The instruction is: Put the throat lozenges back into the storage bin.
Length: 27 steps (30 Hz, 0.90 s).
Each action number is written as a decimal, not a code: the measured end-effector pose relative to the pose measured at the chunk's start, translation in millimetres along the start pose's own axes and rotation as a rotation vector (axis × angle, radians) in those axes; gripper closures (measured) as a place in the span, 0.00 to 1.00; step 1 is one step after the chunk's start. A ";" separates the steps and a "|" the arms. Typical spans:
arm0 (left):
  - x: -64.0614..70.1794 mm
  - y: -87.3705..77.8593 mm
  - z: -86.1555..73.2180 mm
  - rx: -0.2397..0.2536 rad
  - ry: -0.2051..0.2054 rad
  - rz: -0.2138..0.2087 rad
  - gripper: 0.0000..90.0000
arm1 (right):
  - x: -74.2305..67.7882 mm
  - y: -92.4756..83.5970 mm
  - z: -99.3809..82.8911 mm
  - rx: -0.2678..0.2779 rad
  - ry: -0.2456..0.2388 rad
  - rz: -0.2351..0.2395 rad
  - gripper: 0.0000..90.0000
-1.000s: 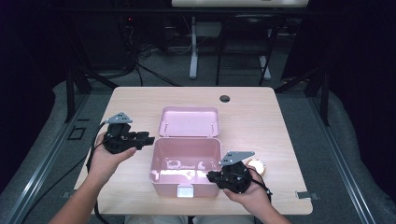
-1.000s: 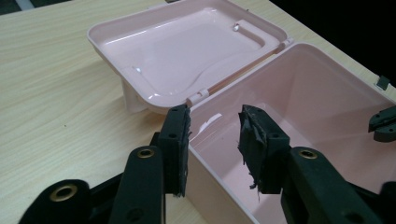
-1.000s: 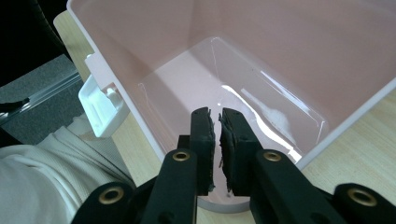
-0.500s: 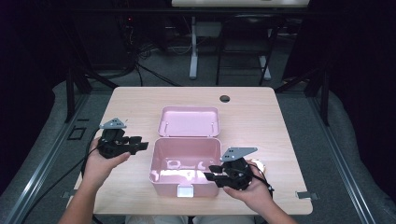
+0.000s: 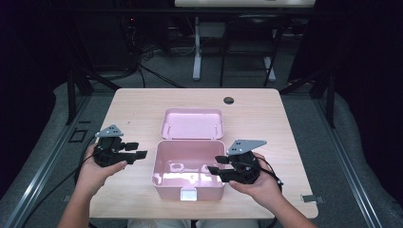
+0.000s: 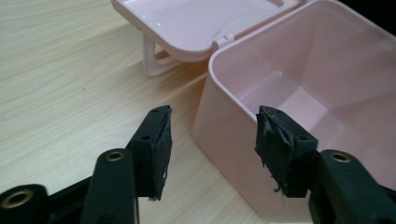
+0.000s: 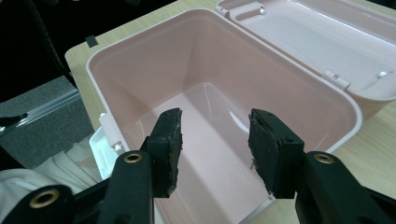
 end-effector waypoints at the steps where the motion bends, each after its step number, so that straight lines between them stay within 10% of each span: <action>1: 0.3 0.3 -0.6 0.001 0.005 0.002 0.52 | 0.3 -0.6 1.4 -0.002 0.002 -0.005 0.60; 27: 13.2 -14.7 2.0 0.018 0.037 -0.016 0.44 | 57.0 -13.1 6.7 -0.128 0.074 -0.162 0.35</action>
Point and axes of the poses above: each handheld gripper's, and its own axes: y roughly forward along the jaws, z roughly out of its top, x roughly to its right, the point moved 5 cm from there along y, roughly forward along the jaws, and after that the axes turned 5 degrees about y, right-handed, at the moved point
